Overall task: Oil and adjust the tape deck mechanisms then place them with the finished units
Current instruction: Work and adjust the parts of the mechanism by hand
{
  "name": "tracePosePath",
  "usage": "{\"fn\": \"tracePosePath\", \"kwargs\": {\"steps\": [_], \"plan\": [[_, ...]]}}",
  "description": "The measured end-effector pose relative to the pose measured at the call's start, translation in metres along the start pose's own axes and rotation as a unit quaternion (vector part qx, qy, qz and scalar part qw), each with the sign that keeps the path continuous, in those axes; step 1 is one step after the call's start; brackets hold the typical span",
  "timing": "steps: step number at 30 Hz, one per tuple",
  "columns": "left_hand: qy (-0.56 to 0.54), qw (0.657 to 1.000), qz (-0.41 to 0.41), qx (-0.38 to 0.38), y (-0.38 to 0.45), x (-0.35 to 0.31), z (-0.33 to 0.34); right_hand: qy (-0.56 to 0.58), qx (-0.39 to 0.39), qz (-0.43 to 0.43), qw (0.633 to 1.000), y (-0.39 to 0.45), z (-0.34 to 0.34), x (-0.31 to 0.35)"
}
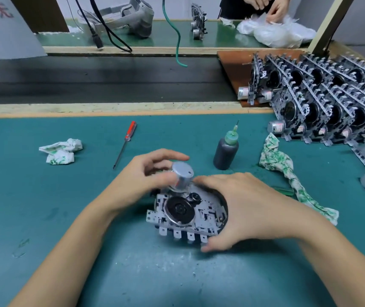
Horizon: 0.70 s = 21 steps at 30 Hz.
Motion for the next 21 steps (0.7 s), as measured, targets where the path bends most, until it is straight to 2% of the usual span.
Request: {"fn": "tracePosePath", "kwargs": {"steps": [1,2,4,6,7,8,9,10,12,13,18,21], "plan": [[-0.055,0.998,-0.025,0.033,-0.001,0.000,-0.003,0.131,0.000,-0.010,0.991,0.000,0.001,0.001],[-0.117,0.988,-0.056,0.082,-0.002,0.003,-0.004,0.284,0.004,-0.021,0.959,0.001,0.004,0.003],[-0.226,0.955,-0.108,0.160,-0.004,0.011,0.006,0.534,0.019,-0.059,0.843,0.004,0.013,0.009],[-0.319,0.920,-0.164,0.159,-0.005,0.021,0.021,0.669,0.036,-0.094,0.736,0.010,0.024,0.014],[-0.361,0.903,-0.174,0.157,-0.006,0.023,0.028,0.707,0.046,-0.094,0.700,0.012,0.026,0.016],[-0.388,0.891,-0.175,0.160,-0.007,0.022,0.034,0.719,0.054,-0.087,0.688,0.013,0.027,0.015],[-0.402,0.884,-0.165,0.176,-0.007,0.020,0.038,0.708,0.060,-0.084,0.698,0.012,0.026,0.013],[-0.415,0.876,-0.137,0.203,-0.007,0.018,0.040,0.683,0.062,-0.077,0.724,0.012,0.026,0.009],[-0.466,0.839,-0.099,0.262,-0.011,0.013,0.039,0.591,0.027,-0.015,0.806,0.009,0.027,-0.006],[-0.470,0.835,-0.097,0.268,-0.012,0.012,0.037,0.547,0.004,0.011,0.837,0.007,0.027,-0.015],[-0.458,0.839,-0.132,0.262,-0.011,0.024,0.031,0.447,-0.043,0.031,0.893,0.003,0.016,-0.027],[-0.471,0.838,-0.135,0.242,-0.006,0.022,0.031,0.403,-0.127,0.071,0.903,-0.006,0.001,-0.035]]}}
Point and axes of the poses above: each hand's wrist, its own y-axis towards the middle knuckle, its own z-axis out of the palm, x = y × z, the point moved 1 cm from there along y, towards the middle knuckle, and after that the axes turned 9 degrees about -z, right-handed, at the moved point
